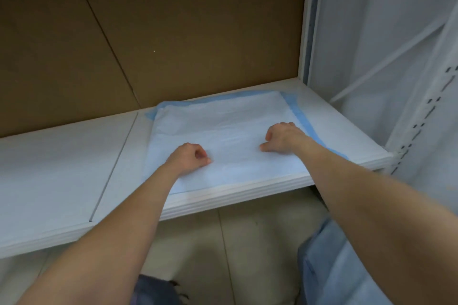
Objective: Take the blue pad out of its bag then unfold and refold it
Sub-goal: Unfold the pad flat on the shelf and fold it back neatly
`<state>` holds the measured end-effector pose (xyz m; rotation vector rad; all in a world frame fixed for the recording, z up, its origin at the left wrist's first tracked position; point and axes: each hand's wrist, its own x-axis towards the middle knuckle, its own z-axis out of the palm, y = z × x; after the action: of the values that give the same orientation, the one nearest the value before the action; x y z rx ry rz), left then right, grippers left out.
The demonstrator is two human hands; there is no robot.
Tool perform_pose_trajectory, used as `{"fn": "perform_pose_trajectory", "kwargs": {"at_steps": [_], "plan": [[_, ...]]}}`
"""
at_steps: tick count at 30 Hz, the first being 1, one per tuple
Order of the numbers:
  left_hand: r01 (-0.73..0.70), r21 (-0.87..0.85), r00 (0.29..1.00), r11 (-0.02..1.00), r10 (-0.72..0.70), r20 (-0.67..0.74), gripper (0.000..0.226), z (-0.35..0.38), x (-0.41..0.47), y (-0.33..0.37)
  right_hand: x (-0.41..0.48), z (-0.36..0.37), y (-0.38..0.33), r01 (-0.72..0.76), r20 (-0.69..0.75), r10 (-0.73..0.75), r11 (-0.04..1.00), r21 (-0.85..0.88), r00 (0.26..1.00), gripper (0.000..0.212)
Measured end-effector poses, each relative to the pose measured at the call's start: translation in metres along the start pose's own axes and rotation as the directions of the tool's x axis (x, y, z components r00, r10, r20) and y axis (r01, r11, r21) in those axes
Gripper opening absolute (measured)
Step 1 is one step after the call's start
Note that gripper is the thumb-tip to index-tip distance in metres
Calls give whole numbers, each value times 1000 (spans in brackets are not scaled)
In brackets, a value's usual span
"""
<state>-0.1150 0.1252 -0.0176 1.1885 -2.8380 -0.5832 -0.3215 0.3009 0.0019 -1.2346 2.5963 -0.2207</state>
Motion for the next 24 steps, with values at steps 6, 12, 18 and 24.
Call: {"fn": "perform_pose_trajectory", "kwargs": {"at_steps": [6, 12, 18, 24], "plan": [[-59, -127, 989, 990, 76, 127, 19, -9, -26, 0, -20, -4, 9, 4, 168, -25, 992, 128, 985, 38], [-70, -91, 997, 993, 71, 11, 13, -3, -26, -1, -24, 5, 12, 76, 31, -80, 992, 96, 996, 5], [-102, 68, 994, 992, 104, -35, 8, -11, -22, 11, -18, -1, 11, 71, 28, -70, 996, -56, 997, 14], [-156, 70, 980, 985, 146, 132, 10, -1, -16, 21, -12, 1, 19, -23, 71, 40, 973, -229, 997, 23]]}}
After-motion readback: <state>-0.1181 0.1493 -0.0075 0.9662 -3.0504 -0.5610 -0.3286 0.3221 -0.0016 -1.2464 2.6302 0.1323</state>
